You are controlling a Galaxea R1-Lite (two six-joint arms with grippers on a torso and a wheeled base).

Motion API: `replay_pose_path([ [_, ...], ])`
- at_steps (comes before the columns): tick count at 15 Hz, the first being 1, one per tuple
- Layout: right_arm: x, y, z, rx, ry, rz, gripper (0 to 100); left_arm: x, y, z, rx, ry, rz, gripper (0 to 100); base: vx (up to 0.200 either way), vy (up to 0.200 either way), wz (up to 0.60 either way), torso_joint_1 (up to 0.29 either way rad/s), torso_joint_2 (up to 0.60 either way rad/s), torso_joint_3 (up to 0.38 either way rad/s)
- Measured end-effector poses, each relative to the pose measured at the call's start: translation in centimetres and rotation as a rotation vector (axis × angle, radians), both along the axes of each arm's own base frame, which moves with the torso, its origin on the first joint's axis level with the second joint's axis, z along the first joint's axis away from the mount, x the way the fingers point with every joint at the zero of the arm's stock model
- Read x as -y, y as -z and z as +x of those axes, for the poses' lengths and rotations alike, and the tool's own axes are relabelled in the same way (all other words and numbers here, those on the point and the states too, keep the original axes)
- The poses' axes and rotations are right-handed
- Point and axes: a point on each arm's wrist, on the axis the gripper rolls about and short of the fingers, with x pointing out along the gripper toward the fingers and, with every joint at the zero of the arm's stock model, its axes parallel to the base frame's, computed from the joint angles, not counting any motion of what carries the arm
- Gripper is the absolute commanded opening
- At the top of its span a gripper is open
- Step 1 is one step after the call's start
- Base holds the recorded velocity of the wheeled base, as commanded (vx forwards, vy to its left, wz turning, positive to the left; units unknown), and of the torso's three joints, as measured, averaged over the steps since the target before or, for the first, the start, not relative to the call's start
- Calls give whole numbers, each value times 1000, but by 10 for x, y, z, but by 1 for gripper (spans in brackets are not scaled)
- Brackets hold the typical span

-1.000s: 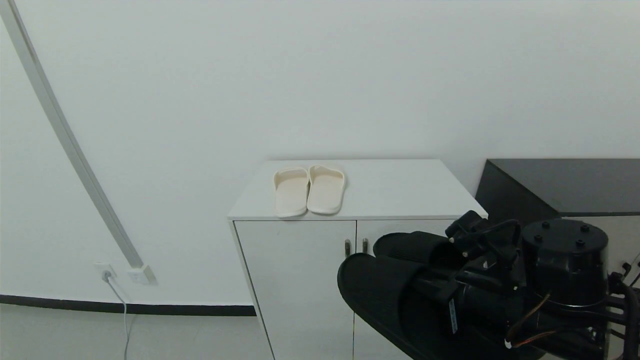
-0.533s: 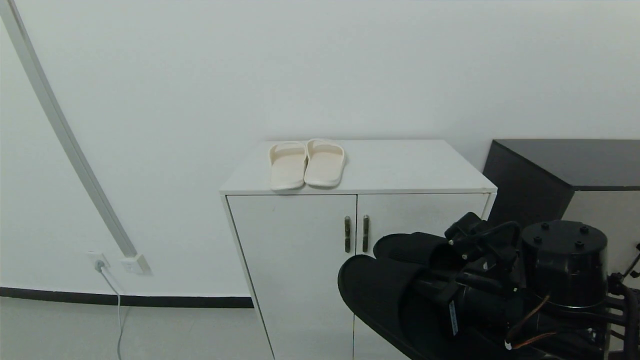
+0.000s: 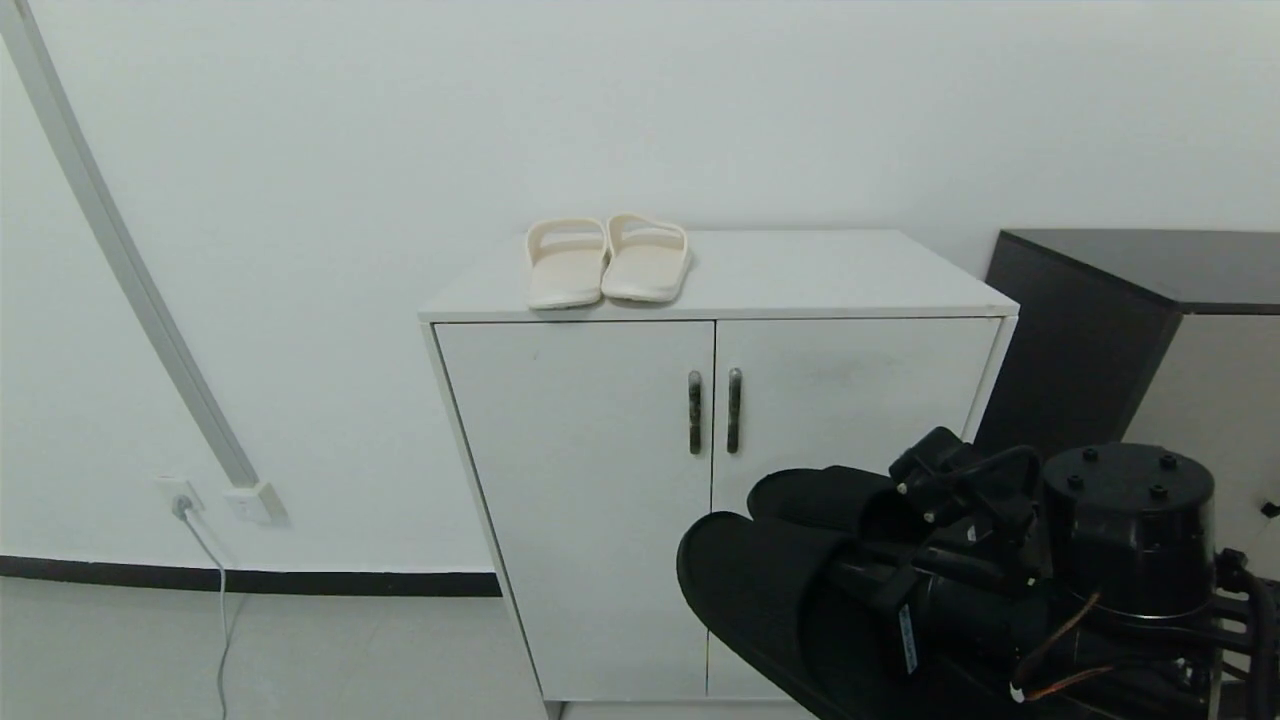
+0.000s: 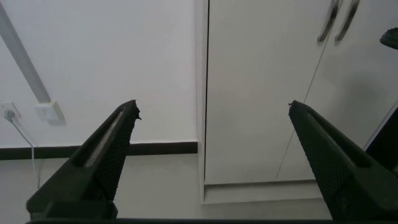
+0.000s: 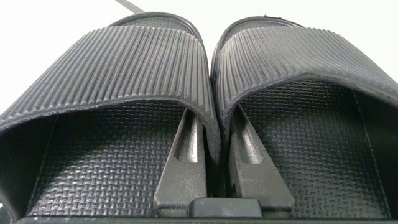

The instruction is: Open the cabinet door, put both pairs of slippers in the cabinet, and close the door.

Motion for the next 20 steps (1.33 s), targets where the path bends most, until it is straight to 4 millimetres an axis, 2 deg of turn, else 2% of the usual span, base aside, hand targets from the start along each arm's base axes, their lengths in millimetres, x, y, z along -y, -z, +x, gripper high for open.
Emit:
replay_pose_path([
  [8,0,4,-1,-12,-2,-13,0,0,0,0,0,0,1,100,0,0,0,-80,444,354],
  [17,2,8,-2,23,-17,-36,0,0,-1,0,-1,3,4,100,0,0,0,-7,39,37],
  [18,2,8,-3,35,-19,-28,0,0,-3,0,0,5,2,100,0,0,0,-12,56,46],
  [20,3,9,-3,52,-19,-15,0,1,-25,-2,34,37,-32,100,0,0,0,0,0,0],
])
